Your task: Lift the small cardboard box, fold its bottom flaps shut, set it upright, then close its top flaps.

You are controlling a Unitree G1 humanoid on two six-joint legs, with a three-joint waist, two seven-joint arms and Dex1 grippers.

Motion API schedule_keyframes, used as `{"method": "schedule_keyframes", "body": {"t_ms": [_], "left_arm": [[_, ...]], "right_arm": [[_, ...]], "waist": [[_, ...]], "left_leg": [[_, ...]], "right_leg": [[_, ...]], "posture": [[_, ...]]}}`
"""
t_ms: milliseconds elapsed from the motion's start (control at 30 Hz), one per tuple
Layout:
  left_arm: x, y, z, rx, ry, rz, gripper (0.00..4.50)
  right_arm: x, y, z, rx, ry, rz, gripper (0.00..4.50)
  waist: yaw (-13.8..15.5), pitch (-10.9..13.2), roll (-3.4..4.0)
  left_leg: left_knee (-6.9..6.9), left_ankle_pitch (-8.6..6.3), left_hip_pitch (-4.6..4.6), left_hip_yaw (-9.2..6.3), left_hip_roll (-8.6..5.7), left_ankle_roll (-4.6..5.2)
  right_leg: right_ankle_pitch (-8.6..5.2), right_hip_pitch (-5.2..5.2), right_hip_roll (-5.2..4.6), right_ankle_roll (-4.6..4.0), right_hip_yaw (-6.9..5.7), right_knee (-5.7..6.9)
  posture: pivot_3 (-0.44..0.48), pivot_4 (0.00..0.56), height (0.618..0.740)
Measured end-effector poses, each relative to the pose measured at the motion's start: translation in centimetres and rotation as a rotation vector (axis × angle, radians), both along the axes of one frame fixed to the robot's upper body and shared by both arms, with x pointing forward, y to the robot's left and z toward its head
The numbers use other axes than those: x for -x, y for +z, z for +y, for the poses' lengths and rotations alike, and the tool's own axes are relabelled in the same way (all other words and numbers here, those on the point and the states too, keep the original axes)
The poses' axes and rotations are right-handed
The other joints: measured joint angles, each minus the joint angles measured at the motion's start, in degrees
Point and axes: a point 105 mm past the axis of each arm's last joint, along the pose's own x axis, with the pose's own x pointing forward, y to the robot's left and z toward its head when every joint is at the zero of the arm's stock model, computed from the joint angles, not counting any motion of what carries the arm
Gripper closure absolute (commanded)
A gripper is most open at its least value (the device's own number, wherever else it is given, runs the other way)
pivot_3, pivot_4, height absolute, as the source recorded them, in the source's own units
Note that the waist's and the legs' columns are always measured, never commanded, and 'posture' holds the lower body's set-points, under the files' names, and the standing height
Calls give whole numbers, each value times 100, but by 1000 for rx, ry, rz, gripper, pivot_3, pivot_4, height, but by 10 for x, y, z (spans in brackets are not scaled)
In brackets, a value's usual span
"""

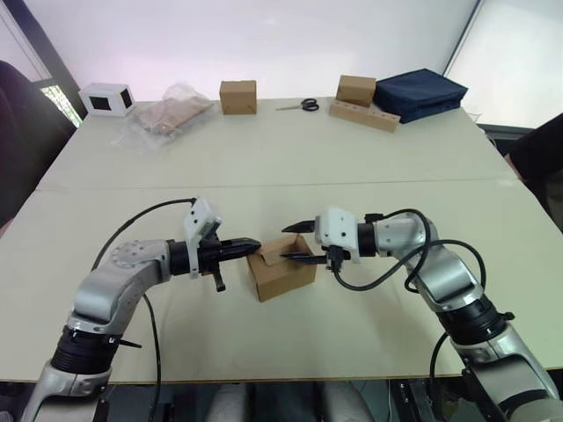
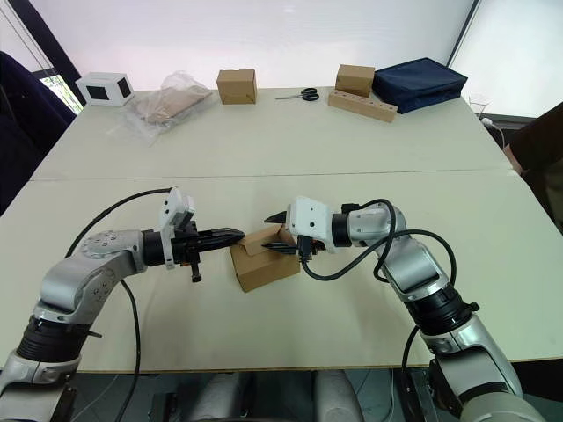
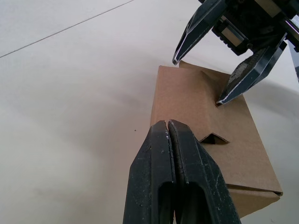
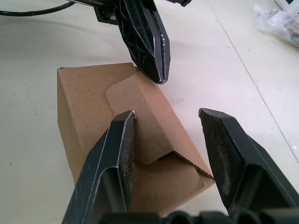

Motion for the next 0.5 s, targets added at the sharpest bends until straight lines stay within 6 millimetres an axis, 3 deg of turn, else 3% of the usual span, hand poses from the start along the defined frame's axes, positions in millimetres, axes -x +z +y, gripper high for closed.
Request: {"method": "schedule_keyframes", "body": {"t_ms": [500], "left_arm": [[5,-4,7,-31,-2,13,4500]], "right_arm": [[2,-5,1,0,13,0,2287]], "waist": [[0,0,0]], "left_leg": [[0,1,0,-1,0,-1]], "right_leg": [[0,1,0,0,0,0]], "posture": [[0,150,740]]}}
